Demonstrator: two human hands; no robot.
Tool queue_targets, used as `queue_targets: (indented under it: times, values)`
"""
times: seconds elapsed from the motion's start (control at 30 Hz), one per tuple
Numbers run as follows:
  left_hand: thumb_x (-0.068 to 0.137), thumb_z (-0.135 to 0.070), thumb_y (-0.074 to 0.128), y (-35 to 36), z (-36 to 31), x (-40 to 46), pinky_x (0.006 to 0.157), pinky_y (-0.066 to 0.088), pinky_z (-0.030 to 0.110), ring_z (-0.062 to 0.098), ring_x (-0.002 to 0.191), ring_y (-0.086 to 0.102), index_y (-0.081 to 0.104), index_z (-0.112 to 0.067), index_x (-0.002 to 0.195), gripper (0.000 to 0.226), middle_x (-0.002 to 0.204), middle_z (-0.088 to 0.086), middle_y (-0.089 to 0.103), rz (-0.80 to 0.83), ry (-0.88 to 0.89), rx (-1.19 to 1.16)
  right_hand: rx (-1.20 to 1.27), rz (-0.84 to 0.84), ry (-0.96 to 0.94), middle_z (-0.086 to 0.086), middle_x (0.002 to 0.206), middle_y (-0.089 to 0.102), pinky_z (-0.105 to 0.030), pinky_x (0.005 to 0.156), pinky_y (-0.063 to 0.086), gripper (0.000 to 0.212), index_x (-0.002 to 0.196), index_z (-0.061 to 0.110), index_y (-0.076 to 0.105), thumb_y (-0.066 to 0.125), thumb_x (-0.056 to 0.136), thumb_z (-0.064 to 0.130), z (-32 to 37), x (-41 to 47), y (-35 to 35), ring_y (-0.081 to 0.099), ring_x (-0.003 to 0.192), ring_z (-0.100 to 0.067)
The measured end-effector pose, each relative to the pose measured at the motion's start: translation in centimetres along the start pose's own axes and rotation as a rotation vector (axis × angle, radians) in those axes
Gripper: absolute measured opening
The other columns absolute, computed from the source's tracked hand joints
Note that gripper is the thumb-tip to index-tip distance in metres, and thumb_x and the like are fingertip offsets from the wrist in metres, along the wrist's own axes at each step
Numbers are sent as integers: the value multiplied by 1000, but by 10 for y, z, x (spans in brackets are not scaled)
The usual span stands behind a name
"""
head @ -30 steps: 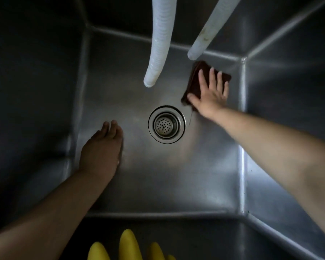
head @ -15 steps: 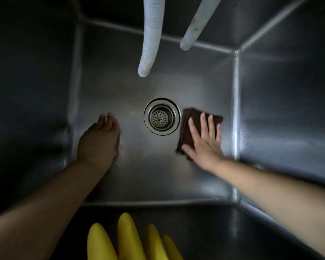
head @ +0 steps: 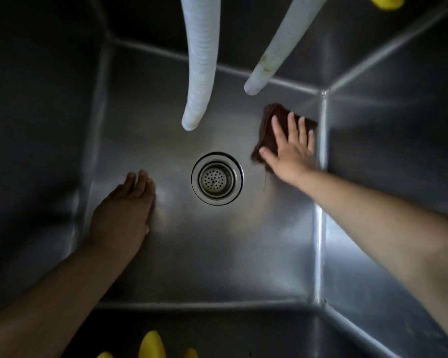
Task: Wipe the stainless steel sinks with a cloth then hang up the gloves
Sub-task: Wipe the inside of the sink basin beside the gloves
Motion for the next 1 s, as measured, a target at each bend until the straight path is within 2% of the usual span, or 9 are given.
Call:
queue_targets:
  times: [0.1, 0.2, 0.33, 0.47, 0.53, 0.63, 0.83, 0.93, 1.0]
  values:
    - [84, -38, 63, 2, 1, 2, 115, 16, 28, 20, 146, 0, -3, -14, 149, 96, 159, 4, -11, -4, 2, -2, 3, -47, 106, -5, 160, -8, -45, 116, -6, 77, 150, 37, -4, 31, 87, 66, -13, 53, -18, -10, 146, -26]
    - [84, -37, 64, 2, 4, 5, 115, 16, 28, 20, 146, 0, -3, -15, 150, 97, 159, 3, -11, 4, 1, -22, 10, -97, 129, -5, 160, -3, -44, 116, -3, 74, 150, 37, 0, 30, 88, 64, -17, 69, -24, -6, 146, -26]
    - [84, -36, 64, 1, 3, 3, 115, 15, 27, 19, 146, -1, -5, -15, 150, 97, 158, 2, -12, 21, -7, -20, 56, -94, 107, -6, 160, -4, -43, 117, -2, 70, 151, 32, 2, 34, 92, 55, -20, 47, -21, -6, 146, -25]
    - [85, -36, 63, -1, 3, 2, 116, 14, 27, 19, 146, -1, -5, -14, 150, 96, 158, 3, -12, 39, -3, -17, 51, -71, 82, -11, 159, -5, -40, 116, -7, 72, 152, 26, 3, 38, 93, 49, -19, -18, -5, -6, 146, -25]
    - [87, -35, 62, -3, 3, 1, 116, 13, 28, 19, 146, -3, -8, -14, 150, 96, 158, 3, -14, 62, -10, -35, 7, 10, 67, -13, 158, -11, -39, 114, -13, 76, 151, 24, -2, 36, 92, 53, -15, -57, 9, -11, 145, -26]
    - [88, -34, 61, -7, 3, -2, 115, 16, 28, 19, 146, -3, -7, -13, 150, 94, 158, 3, -14, 70, -15, -46, -88, 223, 62, -17, 153, -27, -43, 111, -18, 83, 148, 19, -17, 29, 92, 60, -16, -109, 27, -24, 142, -30]
    - [88, -31, 61, -7, 2, -5, 116, 15, 29, 20, 146, -1, -4, -13, 150, 91, 159, 4, -9, 51, -24, -82, -147, 586, 13, -19, 119, -60, -51, 106, -25, 91, 128, 14, -42, 23, 91, 65, -4, -210, 58, -48, 123, -38]
    - [89, -27, 59, -4, 2, -4, 116, 13, 30, 22, 146, 0, -3, -11, 150, 88, 159, 5, -8, 24, -30, -86, -168, 636, 4, -18, 114, -64, -52, 98, -33, 93, 119, 17, -49, 25, 90, 66, 11, -231, 67, -58, 111, -36]
    - [93, -21, 53, -3, 1, -3, 117, 11, 30, 22, 146, 0, -3, -11, 149, 81, 159, 6, -8, 6, -33, -84, -184, 620, -32, -17, 116, -64, -49, 92, -39, 94, 120, 19, -48, 26, 88, 68, 18, -226, 65, -59, 111, -35]
Point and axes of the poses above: each hand's wrist, its own x-axis towards the middle knuckle, its own y-axis out of the palm, z = x × y, the point moved 4 cm from there along x, towards the middle knuckle
